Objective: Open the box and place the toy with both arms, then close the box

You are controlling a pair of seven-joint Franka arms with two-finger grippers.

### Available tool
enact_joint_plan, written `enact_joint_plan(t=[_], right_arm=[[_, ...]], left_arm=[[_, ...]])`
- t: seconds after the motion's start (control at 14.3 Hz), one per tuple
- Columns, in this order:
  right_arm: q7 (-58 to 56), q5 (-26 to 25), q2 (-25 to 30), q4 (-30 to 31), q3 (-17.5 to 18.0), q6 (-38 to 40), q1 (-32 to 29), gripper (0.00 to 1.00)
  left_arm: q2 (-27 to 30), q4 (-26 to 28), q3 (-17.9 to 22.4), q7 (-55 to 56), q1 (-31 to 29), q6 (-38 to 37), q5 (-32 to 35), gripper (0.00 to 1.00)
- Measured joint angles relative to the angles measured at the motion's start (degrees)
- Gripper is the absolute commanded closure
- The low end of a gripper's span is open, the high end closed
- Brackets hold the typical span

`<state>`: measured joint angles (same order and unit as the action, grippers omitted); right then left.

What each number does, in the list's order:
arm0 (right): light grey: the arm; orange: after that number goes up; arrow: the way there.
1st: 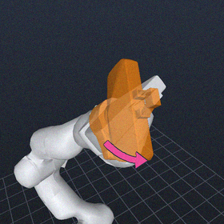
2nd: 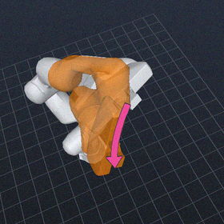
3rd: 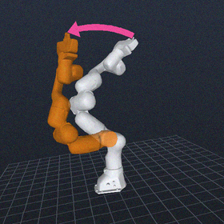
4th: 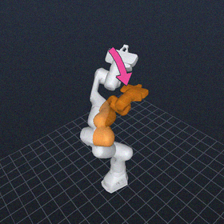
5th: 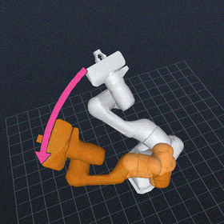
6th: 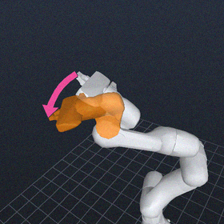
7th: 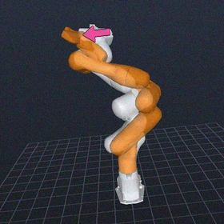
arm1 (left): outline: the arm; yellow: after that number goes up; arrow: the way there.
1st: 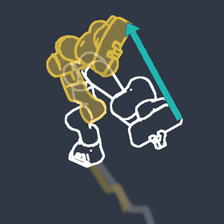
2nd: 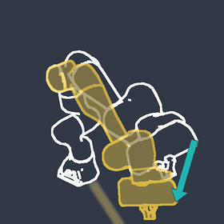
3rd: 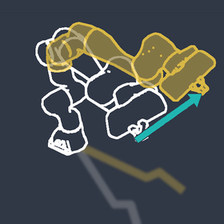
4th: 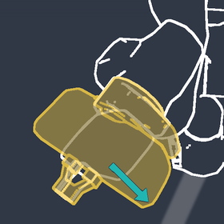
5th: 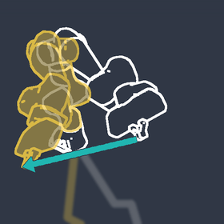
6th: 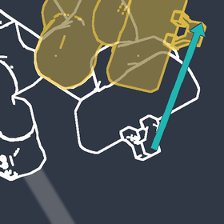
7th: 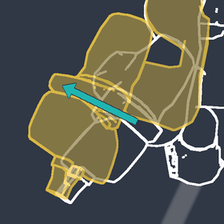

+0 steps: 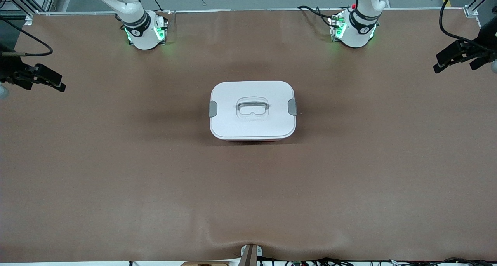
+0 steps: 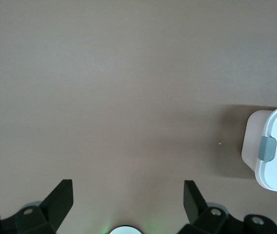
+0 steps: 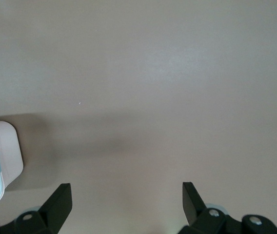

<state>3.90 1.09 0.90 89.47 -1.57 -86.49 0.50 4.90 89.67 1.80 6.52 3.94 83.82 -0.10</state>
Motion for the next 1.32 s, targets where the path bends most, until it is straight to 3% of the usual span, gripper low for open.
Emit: enact_joint_plan(t=[1.32], right_arm=[[0.0, 0.0, 0.0, 0.0, 0.1, 0.2, 0.0, 0.0]], left_arm=[[-3.0, -1.3, 0.0, 0.0, 0.0, 2.0, 0.0, 0.0]])
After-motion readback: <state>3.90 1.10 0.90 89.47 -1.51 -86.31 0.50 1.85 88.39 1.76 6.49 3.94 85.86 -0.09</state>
